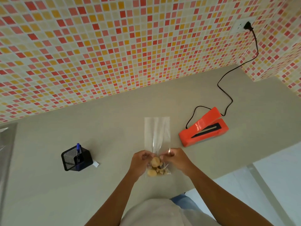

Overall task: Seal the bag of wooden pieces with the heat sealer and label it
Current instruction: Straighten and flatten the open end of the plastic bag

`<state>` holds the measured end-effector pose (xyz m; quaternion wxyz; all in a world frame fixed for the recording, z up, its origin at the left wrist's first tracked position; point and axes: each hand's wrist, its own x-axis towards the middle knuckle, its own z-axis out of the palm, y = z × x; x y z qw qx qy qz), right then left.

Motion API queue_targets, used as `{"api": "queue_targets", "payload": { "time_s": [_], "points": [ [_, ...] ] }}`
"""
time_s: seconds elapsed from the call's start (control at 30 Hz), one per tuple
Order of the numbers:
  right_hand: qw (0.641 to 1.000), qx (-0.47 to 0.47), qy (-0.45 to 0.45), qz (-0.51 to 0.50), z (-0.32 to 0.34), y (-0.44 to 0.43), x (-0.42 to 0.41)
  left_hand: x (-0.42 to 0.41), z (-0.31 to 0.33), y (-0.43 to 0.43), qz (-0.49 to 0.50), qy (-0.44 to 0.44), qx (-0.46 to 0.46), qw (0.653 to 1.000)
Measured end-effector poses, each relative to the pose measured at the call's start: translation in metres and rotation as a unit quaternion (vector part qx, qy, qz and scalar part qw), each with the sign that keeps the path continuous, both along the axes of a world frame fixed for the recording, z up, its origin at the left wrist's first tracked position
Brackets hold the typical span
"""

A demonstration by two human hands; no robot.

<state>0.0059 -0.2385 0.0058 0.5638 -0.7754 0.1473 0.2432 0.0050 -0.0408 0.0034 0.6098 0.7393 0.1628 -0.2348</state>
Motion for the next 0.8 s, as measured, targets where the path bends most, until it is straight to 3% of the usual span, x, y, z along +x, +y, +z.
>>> {"api": "queue_targets", "payload": {
  "time_s": [0.23, 0.53, 0.7, 0.8],
  "points": [
    [0.995, -0.090, 0.003, 0.039, -0.007, -0.001, -0.009, -0.008, -0.013, 0.004, -0.011, 0.036, 0.112, 0.993],
    [0.973, -0.222, 0.003, 0.064, -0.013, 0.008, -0.008, -0.008, -0.005, -0.005, -0.041, 0.013, 0.268, 0.963],
    [0.963, -0.261, 0.028, 0.054, -0.017, 0.008, -0.007, -0.005, -0.004, -0.006, -0.087, 0.016, 0.348, 0.933],
    [0.947, -0.316, -0.001, 0.063, -0.014, 0.011, -0.007, -0.001, -0.003, -0.008, -0.116, 0.012, 0.391, 0.913]
  ]
}}
